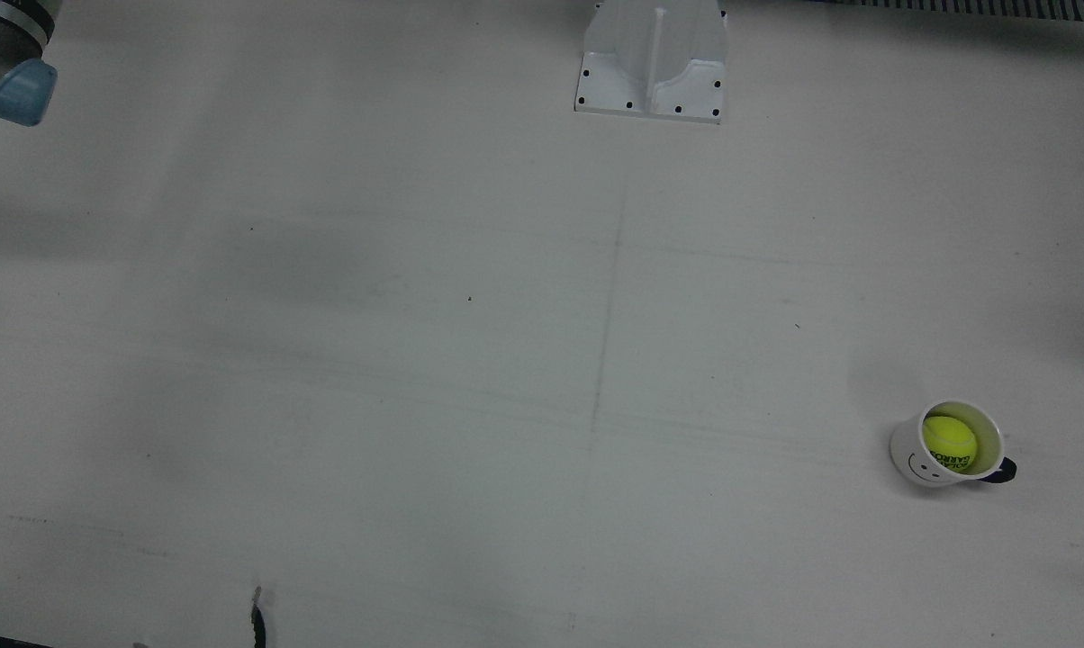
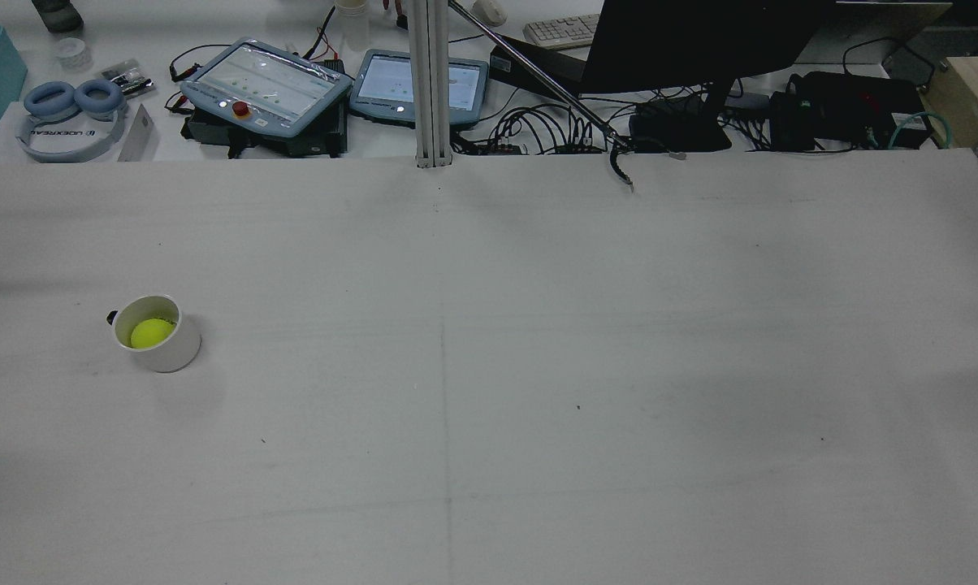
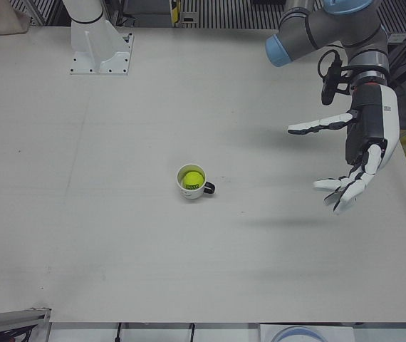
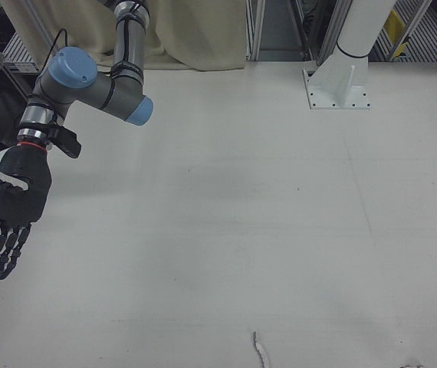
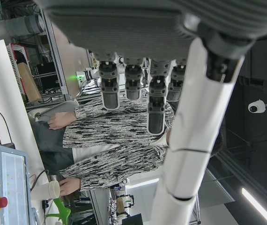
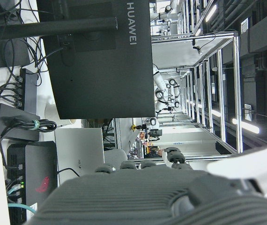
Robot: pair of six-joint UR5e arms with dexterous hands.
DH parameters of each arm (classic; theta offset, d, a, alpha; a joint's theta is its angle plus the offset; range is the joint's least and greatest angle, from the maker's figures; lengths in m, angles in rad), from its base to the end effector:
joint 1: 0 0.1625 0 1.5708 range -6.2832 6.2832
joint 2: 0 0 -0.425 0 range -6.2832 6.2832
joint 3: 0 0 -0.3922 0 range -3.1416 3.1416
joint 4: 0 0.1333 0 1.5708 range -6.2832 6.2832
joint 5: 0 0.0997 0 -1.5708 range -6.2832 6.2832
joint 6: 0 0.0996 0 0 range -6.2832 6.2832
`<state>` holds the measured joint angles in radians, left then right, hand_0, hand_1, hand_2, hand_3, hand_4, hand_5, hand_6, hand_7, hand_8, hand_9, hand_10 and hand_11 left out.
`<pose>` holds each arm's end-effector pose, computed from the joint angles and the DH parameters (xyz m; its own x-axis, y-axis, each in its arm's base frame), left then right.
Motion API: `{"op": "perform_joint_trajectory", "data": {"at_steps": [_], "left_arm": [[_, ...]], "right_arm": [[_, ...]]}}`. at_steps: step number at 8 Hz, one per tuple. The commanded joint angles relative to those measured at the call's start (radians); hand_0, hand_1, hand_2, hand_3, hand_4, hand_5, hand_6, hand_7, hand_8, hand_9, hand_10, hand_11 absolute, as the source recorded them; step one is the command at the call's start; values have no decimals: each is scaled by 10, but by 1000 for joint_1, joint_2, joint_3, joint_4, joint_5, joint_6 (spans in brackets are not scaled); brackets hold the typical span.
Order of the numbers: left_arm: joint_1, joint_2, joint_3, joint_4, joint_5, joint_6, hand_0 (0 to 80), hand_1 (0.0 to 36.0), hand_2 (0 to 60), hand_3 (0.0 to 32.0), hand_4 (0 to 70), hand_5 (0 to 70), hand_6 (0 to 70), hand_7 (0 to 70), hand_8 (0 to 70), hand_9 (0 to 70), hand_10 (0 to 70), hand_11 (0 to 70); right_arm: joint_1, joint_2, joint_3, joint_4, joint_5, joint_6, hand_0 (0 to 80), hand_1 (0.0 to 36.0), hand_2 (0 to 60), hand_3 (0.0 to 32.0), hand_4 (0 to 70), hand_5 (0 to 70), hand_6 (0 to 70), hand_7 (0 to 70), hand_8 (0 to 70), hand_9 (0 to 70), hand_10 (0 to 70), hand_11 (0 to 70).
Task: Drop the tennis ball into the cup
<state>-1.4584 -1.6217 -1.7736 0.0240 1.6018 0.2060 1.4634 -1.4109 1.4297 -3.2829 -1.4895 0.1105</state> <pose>-0.0710 -0.5322 0.5629 -0.9741 -0.0928 -0.2061 0.1775 0.2505 -0.9517 0.0820 -0.5582 0.6858 -0.9949 0.0131 -0.0996 0.0972 -0.1237 -0.9875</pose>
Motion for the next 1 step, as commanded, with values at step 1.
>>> {"op": "perform_joint_trajectory", "data": {"at_steps": [1], "left_arm": [[0,5,-1,-1,1,-3,784,288,19,0,143,162,382,253,150,169,153,253]], "right_arm": [[0,0,0,0,0,0,0,0,0,0,0,0,0,0,0,0,0,0]]}}
